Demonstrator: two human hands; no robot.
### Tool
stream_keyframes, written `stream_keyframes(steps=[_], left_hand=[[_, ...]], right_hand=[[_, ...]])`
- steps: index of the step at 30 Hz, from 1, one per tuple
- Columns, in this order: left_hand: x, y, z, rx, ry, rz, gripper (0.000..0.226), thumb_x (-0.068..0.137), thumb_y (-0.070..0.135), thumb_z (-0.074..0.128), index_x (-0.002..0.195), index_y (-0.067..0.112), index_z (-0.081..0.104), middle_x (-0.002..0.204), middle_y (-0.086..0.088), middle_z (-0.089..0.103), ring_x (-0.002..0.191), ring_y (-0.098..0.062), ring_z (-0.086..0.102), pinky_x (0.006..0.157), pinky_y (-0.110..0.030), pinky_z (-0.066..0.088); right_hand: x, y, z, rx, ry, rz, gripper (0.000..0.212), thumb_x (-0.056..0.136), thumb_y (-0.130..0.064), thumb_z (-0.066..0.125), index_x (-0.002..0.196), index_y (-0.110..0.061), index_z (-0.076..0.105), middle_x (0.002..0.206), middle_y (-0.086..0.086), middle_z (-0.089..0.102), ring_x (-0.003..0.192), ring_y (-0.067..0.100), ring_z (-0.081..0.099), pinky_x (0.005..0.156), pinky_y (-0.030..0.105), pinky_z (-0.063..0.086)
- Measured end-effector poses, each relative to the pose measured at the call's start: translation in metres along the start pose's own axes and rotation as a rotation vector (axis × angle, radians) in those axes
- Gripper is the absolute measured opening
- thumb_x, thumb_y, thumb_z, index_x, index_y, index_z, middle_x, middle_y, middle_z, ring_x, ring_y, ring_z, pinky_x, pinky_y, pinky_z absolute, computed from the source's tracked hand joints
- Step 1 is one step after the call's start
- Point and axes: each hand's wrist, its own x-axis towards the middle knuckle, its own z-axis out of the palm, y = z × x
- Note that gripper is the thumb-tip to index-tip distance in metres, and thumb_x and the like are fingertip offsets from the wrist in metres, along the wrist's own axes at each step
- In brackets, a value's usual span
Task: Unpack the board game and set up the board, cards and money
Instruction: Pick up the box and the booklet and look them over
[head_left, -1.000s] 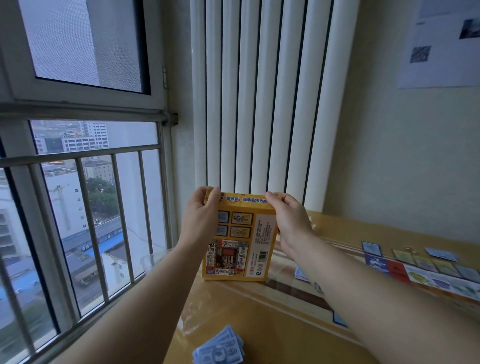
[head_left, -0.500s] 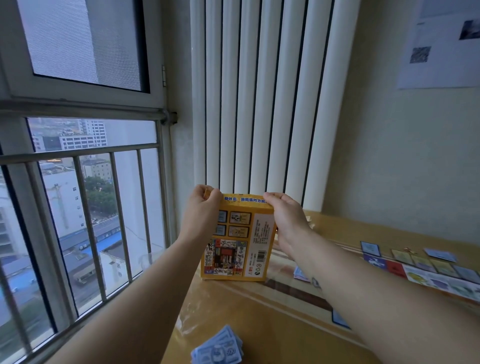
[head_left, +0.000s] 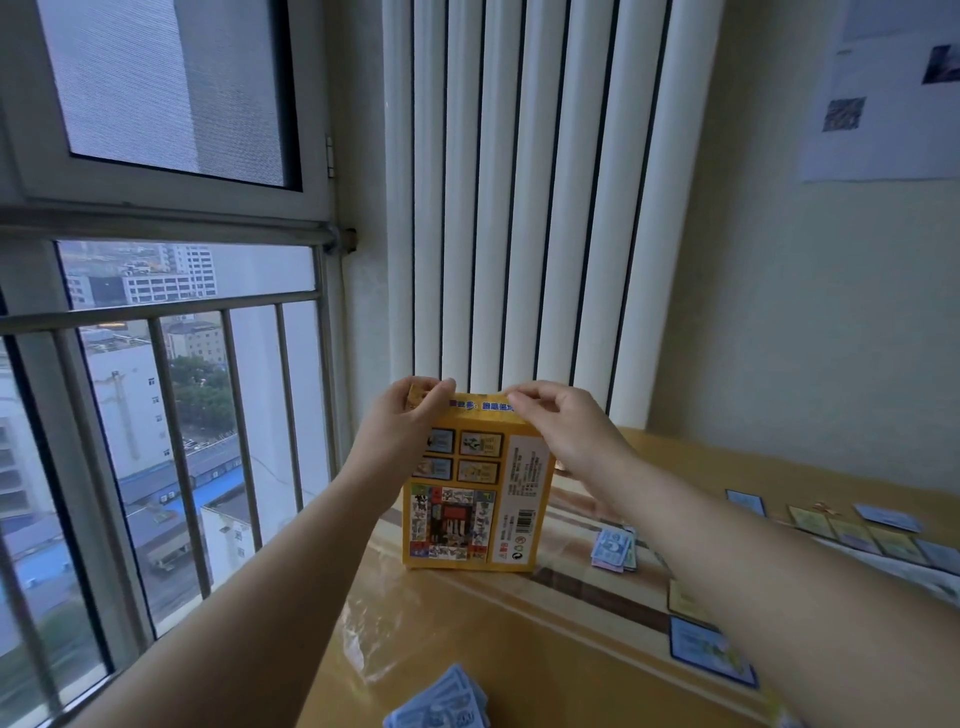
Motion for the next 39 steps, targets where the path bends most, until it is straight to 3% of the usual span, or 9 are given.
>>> stream_keyframes(steps=[3, 9, 18, 22, 27, 31, 36, 39], left_hand=[[-0.001, 0.003, -0.004, 0.12, -0.036, 0.083, 0.023, 0.085, 0.038, 0.063, 0.095, 0.017, 0.062, 0.085, -0.003, 0.069, 0.074, -0.014, 0.069, 0.064, -0.027, 0.056], [0.005, 0.02, -0.011, 0.446, -0.151, 0.17, 0.008, 0.089, 0.033, 0.06, 0.088, 0.028, 0.066, 0.078, 0.009, 0.069, 0.068, -0.003, 0.066, 0.056, -0.012, 0.048], [0.002, 0.013, -0.008, 0.421, -0.134, 0.169, 0.016, 0.094, 0.031, 0.054, 0.1, 0.023, 0.066, 0.083, 0.008, 0.066, 0.073, -0.004, 0.064, 0.058, -0.012, 0.045], [0.002, 0.013, -0.007, 0.421, -0.135, 0.157, 0.018, 0.094, 0.032, 0.053, 0.102, 0.023, 0.065, 0.085, 0.008, 0.066, 0.075, -0.003, 0.063, 0.058, -0.013, 0.044], [-0.003, 0.01, -0.018, 0.414, -0.272, 0.216, 0.013, 0.089, 0.032, 0.059, 0.101, 0.033, 0.064, 0.097, 0.01, 0.063, 0.085, -0.005, 0.064, 0.065, -0.017, 0.052], [-0.01, 0.01, -0.023, 0.505, -0.323, 0.247, 0.023, 0.082, 0.029, 0.068, 0.103, 0.037, 0.061, 0.102, 0.014, 0.059, 0.089, -0.004, 0.062, 0.07, -0.018, 0.054], [-0.016, 0.015, -0.015, 0.613, -0.106, 0.474, 0.033, 0.085, 0.026, 0.065, 0.118, 0.028, 0.062, 0.103, 0.016, 0.049, 0.087, -0.002, 0.055, 0.067, -0.007, 0.046], [-0.013, 0.02, -0.009, 0.667, 0.068, 0.751, 0.038, 0.083, 0.019, 0.069, 0.121, 0.017, 0.063, 0.109, 0.007, 0.05, 0.095, -0.007, 0.05, 0.081, -0.01, 0.043]], right_hand=[[0.0, -0.005, -0.001, -0.043, -0.019, -0.037, 0.026, 0.09, -0.041, 0.058, 0.105, -0.023, 0.068, 0.097, -0.008, 0.066, 0.093, 0.009, 0.058, 0.078, 0.023, 0.044], [-0.001, -0.008, -0.004, 0.009, -0.048, 0.0, 0.012, 0.086, -0.038, 0.065, 0.088, -0.027, 0.07, 0.09, -0.005, 0.067, 0.094, 0.016, 0.061, 0.086, 0.033, 0.048], [0.008, -0.02, -0.004, -0.006, -0.109, 0.122, 0.011, 0.082, -0.032, 0.071, 0.083, -0.022, 0.067, 0.085, 0.003, 0.068, 0.084, 0.02, 0.066, 0.077, 0.036, 0.052], [0.017, -0.024, -0.011, 0.04, -0.229, 0.257, 0.013, 0.081, -0.029, 0.072, 0.087, -0.018, 0.067, 0.088, 0.006, 0.069, 0.089, 0.023, 0.065, 0.087, 0.04, 0.051], [0.017, -0.022, -0.008, 0.124, -0.302, 0.344, 0.01, 0.084, -0.02, 0.069, 0.091, -0.013, 0.065, 0.08, 0.006, 0.067, 0.075, 0.019, 0.063, 0.07, 0.032, 0.051], [0.007, -0.019, -0.009, 0.147, -0.31, 0.302, 0.015, 0.083, -0.022, 0.07, 0.092, -0.013, 0.062, 0.083, 0.006, 0.066, 0.075, 0.018, 0.062, 0.071, 0.031, 0.05], [-0.009, -0.019, -0.023, -0.155, -0.071, 0.112, 0.041, 0.085, -0.056, 0.057, 0.107, -0.022, 0.061, 0.106, 0.0, 0.064, 0.099, 0.017, 0.056, 0.09, 0.038, 0.044], [-0.009, -0.029, -0.045, 0.166, 0.003, 0.331, 0.058, 0.083, -0.063, 0.053, 0.12, -0.019, 0.051, 0.111, 0.006, 0.054, 0.098, 0.023, 0.054, 0.09, 0.045, 0.048]])
